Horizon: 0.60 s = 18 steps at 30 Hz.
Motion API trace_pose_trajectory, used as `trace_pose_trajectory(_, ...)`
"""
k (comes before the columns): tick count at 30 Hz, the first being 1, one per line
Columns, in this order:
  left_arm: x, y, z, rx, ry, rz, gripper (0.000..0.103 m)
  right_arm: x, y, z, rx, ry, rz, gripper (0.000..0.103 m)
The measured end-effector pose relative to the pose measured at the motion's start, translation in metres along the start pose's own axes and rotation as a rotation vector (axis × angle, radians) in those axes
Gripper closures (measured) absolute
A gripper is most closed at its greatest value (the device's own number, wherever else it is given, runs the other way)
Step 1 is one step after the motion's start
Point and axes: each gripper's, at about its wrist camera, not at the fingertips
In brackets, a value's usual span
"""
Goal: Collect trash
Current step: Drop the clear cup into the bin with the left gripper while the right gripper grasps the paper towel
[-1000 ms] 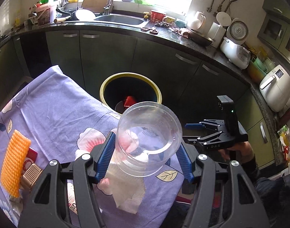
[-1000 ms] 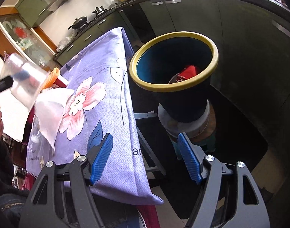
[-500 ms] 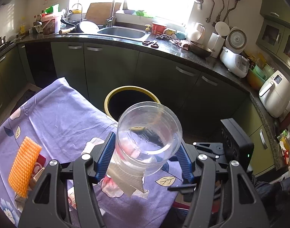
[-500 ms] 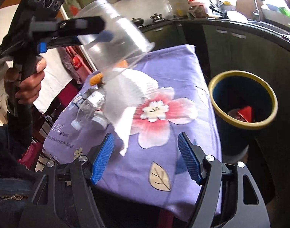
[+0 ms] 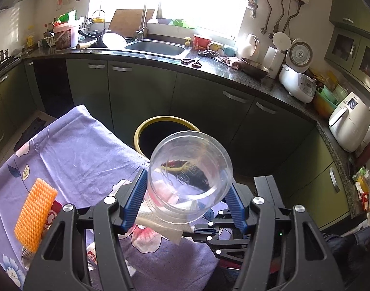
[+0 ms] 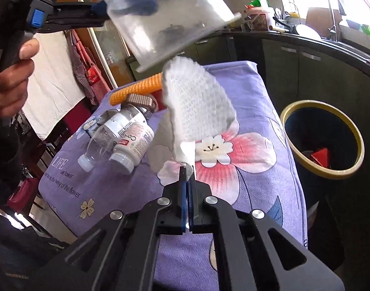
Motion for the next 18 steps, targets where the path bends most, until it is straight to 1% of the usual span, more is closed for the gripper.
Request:
trace_pose_trajectory(5,-0.001,0.003,0.005,0.015,0.004,0.001,0.044,0.023,-0.011,-0.003,-0.055,0.005,-0.077,0.101)
trace_pose_trajectory(6,0.0,0.004,0.004,0.011,0.006,-0.002,0.044,0.026,-0.014,-0.001,-0.062,0.019,-0.09,0.101)
trace_pose_trajectory(10,0.002,0.01,-0.005,-0.005,0.008,-0.013,0.044,0.024,-0.023,0.003,-0.082,0.131,-0.118,0.101)
trace_pose_trajectory(13,0.001,0.021,-0.02,-0.018,-0.003,-0.015,0.044,0.018,-0.031,0.002,-0.09,0.175,-0.113,0.101)
trace_pose_trajectory(18,0.003,0.039,-0.063,-0.06,-0.004,-0.026,0.044,0.026,-0.041,0.004,-0.076,0.185,-0.151,0.101)
Point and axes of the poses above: each gripper's, at about its wrist camera, not at the fingertips, and z roughly against the way its jaws point, x to its right, y to its top
